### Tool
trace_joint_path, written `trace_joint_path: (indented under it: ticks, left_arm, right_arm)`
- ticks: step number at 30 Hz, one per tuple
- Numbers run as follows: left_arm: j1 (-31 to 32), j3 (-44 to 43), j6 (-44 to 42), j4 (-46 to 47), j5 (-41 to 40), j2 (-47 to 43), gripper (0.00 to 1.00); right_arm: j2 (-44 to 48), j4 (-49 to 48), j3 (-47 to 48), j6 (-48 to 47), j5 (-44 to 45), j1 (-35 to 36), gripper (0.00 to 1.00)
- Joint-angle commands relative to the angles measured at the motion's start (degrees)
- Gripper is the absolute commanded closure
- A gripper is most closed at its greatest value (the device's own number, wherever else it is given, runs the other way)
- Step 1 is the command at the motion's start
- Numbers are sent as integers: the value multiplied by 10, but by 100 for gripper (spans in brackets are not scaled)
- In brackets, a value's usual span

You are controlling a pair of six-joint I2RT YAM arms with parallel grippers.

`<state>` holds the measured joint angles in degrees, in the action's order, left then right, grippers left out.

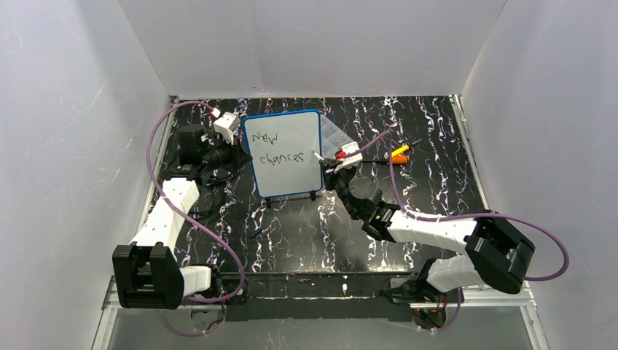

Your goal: Write a sentence on the whiteboard

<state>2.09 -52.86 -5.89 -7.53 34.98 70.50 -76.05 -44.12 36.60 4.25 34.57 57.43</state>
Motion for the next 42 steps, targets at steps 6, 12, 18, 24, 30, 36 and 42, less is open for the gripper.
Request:
trace_joint_path:
  ticks: [6, 12, 18, 24, 30, 36, 42]
  left_arm:
    - [2, 4, 0, 10, 14, -17, 100]
    - [1, 4, 0, 10, 14, -18, 100]
    - [1, 4, 0, 10, 14, -19, 100]
    - [2, 4, 1, 10, 14, -19, 100]
    - [3, 4, 1, 11, 12, -20, 100]
    - [2, 5, 0, 10, 12, -21, 100]
    - [2, 4, 0, 10, 13, -21, 100]
  right_arm:
    - [-18, -46, 24, -19, 13, -3, 99]
    - [-26, -29, 19, -6, 3, -3, 99]
    - [-29, -16, 3, 16, -4, -3, 99]
    - [-27, -2, -5, 32, -15, -3, 99]
    - [-22, 12, -10, 40, -10, -3, 99]
    - [-21, 20, -5, 34, 5, -3, 99]
    - [-14, 19, -2, 20, 24, -3, 99]
